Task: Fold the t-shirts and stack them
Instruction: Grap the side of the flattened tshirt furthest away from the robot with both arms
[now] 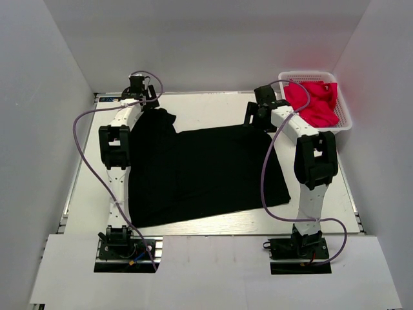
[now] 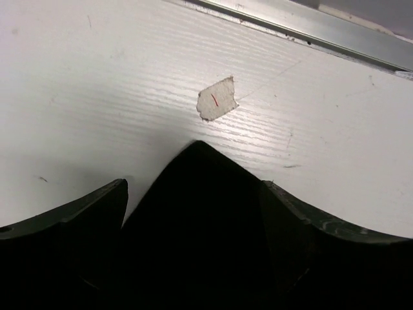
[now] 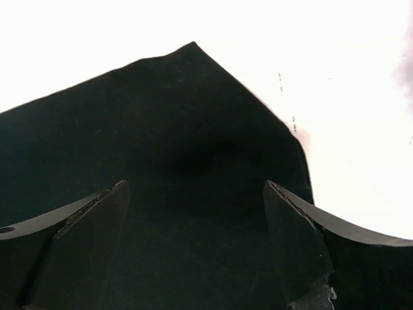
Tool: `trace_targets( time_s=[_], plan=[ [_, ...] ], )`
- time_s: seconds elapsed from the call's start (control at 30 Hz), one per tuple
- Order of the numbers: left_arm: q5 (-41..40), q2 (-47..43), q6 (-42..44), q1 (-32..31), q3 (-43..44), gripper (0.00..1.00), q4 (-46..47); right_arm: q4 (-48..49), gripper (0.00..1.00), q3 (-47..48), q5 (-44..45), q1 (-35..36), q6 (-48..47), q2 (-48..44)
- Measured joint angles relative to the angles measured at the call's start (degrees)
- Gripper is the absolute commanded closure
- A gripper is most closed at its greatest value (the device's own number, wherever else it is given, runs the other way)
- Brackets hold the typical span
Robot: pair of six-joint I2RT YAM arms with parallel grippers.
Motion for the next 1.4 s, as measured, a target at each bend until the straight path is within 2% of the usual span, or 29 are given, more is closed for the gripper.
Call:
trace_targets(
  time_s=[0.07, 0.1, 0.33, 0.43, 0.47, 0.53, 0.63, 0.67, 0.7, 0.73, 1.0, 1.03, 1.1, 1.13, 1.17, 1.2, 1.27, 1.33, 1.4],
  plan=[
    [-0.52, 0.55, 1.62, 0.0, 0.46, 0.2, 0.46, -0.39, 0.1, 0.0, 0.09, -0.17, -0.44, 0.22],
    [-0.66, 0.9, 2.23, 0.0, 0.63, 0.23, 0.59, -0.57, 0.1, 0.02, 0.24, -0.26, -0.59, 0.26],
    [-0.48, -0.17, 6.25, 0.0, -5.01, 0.23, 4.61, -0.9, 0.1, 0.87, 0.55, -0.55, -0.98, 0.85],
    [-0.55, -0.17, 7.06, 0.0, -4.98, 0.28, 4.81, -0.76, 0.1, 1.29, 0.22, -0.63, -1.01, 1.09],
    [-0.57, -0.02, 7.34, 0.0, -4.68, 0.35, 4.55, -0.79, 0.1, 1.51, 0.15, -0.63, -1.01, 1.27],
    [-0.52, 0.44, 7.58, 0.0, -3.91, 0.4, 4.39, -0.61, 0.1, 1.75, 0.13, -0.66, -1.03, 1.84],
    [-0.35, 1.18, 7.48, 0.0, -2.84, 0.61, 4.46, -0.46, 0.1, 3.04, 0.15, -0.66, -1.44, 3.78],
    [-0.13, 1.29, 7.58, 0.04, -2.64, 0.71, 4.42, -0.66, 0.1, 3.93, 0.22, -0.66, -1.53, 4.79],
    [0.17, 1.4, 7.41, 0.07, -2.49, 0.92, 4.48, -0.63, 0.1, 4.92, 0.35, -0.66, -1.55, 5.88],
    [0.46, 1.46, 6.95, 0.07, -2.47, 1.0, 4.66, -0.68, 0.1, 5.81, 0.48, -0.66, -1.55, 6.91],
    [-1.31, 1.49, 6.23, -0.02, -2.78, 1.0, 5.7, -0.37, 0.15, 14.67, 2.54, -0.61, -3.63, 15.89],
    [-2.14, 1.42, 5.92, -0.09, -3.02, 1.0, 6.08, -0.15, 0.19, 14.88, 2.69, -0.61, -3.93, 16.5],
    [-4.52, 1.25, 5.29, -0.26, -3.61, 1.0, 6.8, -0.24, 0.21, 14.88, 2.91, -0.61, -4.57, 17.16],
    [-5.81, 1.16, 4.83, -0.35, -3.8, 1.0, 6.93, -0.2, 0.24, 14.88, 2.95, -0.61, -4.83, 17.29],
    [-7.34, 1.14, 4.28, -0.42, -3.85, 1.0, 6.86, -0.15, 0.31, 14.88, 2.97, -0.61, -5.11, 17.38],
    [-9.18, 1.11, 3.65, -0.46, -4.02, 1.0, 6.93, -0.04, 0.31, 14.88, 2.99, -0.61, -5.35, 17.42],
    [-11.04, 0.81, 2.32, -0.37, -4.39, 1.0, 6.64, 0.22, 0.42, 14.88, 2.99, -0.61, -5.7, 17.44],
    [-11.96, 0.72, 1.68, -0.22, -4.44, 1.0, 6.32, 0.52, 0.45, 14.88, 2.99, -0.61, -5.64, 17.46],
    [-12.72, 0.72, 1.11, 0.0, -4.44, 1.0, 6.19, 0.9, 0.55, 14.86, 2.99, -0.61, -5.77, 17.57]
  ],
)
